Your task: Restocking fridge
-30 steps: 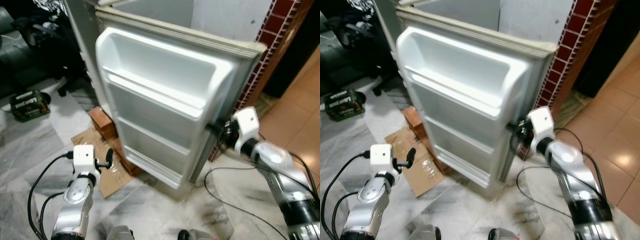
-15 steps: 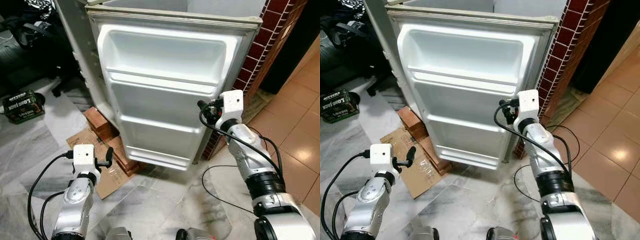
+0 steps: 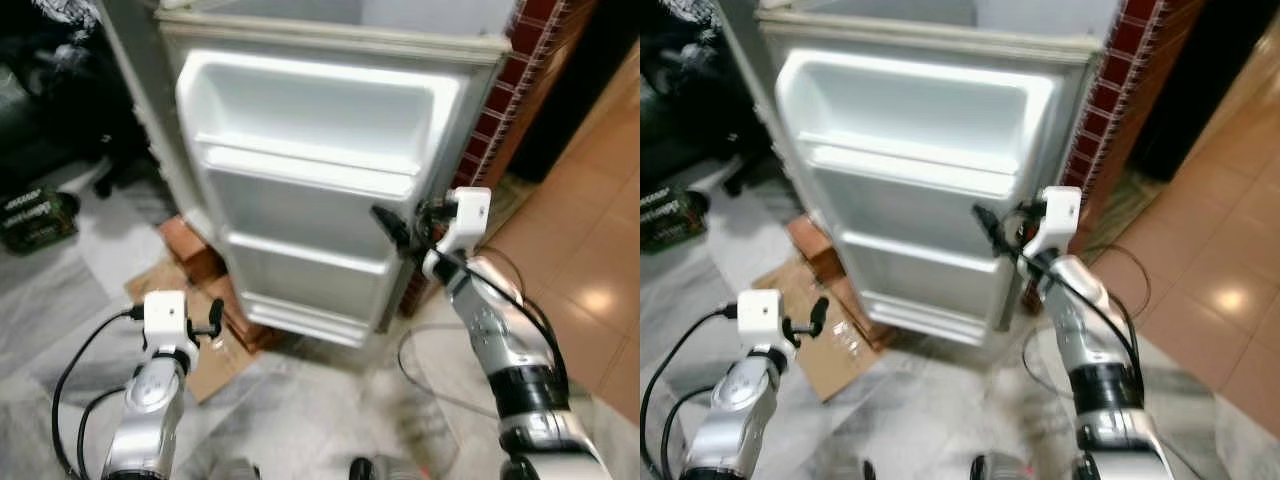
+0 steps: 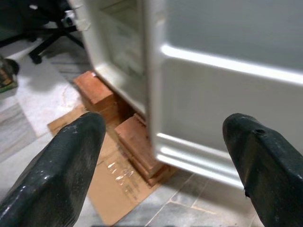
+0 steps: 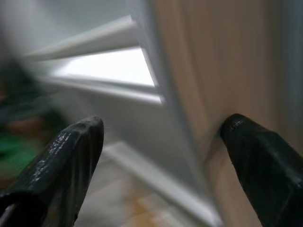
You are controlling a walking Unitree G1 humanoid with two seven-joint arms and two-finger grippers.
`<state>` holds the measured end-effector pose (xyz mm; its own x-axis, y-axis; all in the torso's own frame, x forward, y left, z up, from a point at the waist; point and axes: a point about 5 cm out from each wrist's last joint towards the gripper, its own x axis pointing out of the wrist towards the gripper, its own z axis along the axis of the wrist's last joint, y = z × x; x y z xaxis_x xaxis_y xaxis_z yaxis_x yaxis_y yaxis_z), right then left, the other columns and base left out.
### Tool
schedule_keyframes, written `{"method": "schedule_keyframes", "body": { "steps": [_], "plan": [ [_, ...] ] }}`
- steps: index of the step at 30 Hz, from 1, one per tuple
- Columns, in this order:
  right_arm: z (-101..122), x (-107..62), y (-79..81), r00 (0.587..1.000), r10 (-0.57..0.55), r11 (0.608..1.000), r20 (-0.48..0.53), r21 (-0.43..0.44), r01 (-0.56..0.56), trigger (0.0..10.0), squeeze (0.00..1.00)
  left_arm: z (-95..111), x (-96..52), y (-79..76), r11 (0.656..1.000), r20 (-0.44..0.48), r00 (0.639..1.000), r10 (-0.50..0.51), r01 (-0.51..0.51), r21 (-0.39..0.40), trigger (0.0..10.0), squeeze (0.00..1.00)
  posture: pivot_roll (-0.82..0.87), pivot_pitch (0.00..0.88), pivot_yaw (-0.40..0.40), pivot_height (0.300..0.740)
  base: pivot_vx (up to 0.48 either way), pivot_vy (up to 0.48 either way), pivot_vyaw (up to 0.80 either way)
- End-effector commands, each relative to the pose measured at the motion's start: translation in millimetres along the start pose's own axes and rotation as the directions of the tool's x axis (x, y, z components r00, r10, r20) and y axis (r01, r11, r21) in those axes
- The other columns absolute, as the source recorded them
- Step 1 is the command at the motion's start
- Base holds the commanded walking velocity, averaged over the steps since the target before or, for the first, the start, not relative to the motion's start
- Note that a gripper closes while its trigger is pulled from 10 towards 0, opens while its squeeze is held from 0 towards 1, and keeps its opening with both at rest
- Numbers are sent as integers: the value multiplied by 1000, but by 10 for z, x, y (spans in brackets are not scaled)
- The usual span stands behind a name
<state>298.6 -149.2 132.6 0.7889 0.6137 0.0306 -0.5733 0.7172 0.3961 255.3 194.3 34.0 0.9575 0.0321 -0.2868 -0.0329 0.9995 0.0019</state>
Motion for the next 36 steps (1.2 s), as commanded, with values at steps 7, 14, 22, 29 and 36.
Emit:
{"method": "schedule_keyframes", "body": {
  "steps": [7, 14, 22, 29, 36],
  "plan": [
    [419, -530, 564, 830, 553, 827, 76, 74, -558, 10000, 929, -8, 43, 46, 1000, -15, 1000, 4, -4, 11, 10000, 0, 39, 31, 54, 740, 0, 0, 0],
    [327, -665, -344, 976, 4, 958, -219, -279, -66, 10000, 851, 20, 82, 30, 1000, -6, 1000, -8, 8, 15, 10000, 0, 38, 19, 58, 740, 0, 0, 0],
    [13, -1022, -642, 823, -75, 908, -562, -380, -177, 10000, 855, 15, 63, 47, 1000, -1, 1000, 0, 1, 15, 10000, 0, 62, 16, 49, 740, 0, 0, 0],
    [-11, -682, -986, 817, -471, 753, -333, -634, 176, 10000, 871, -8, 32, 62, 1000, -2, 1000, 7, -7, 18, 10000, 0, 72, 16, 43, 740, 0, 0, 0],
    [-80, -266, -778, 832, -548, 716, -86, -563, 413, 10000, 847, -13, 12, 47, 1000, -3, 1000, 6, -5, 22, 10000, 0, 83, 34, 43, 740, 0, 0, 0]
  ]
}}
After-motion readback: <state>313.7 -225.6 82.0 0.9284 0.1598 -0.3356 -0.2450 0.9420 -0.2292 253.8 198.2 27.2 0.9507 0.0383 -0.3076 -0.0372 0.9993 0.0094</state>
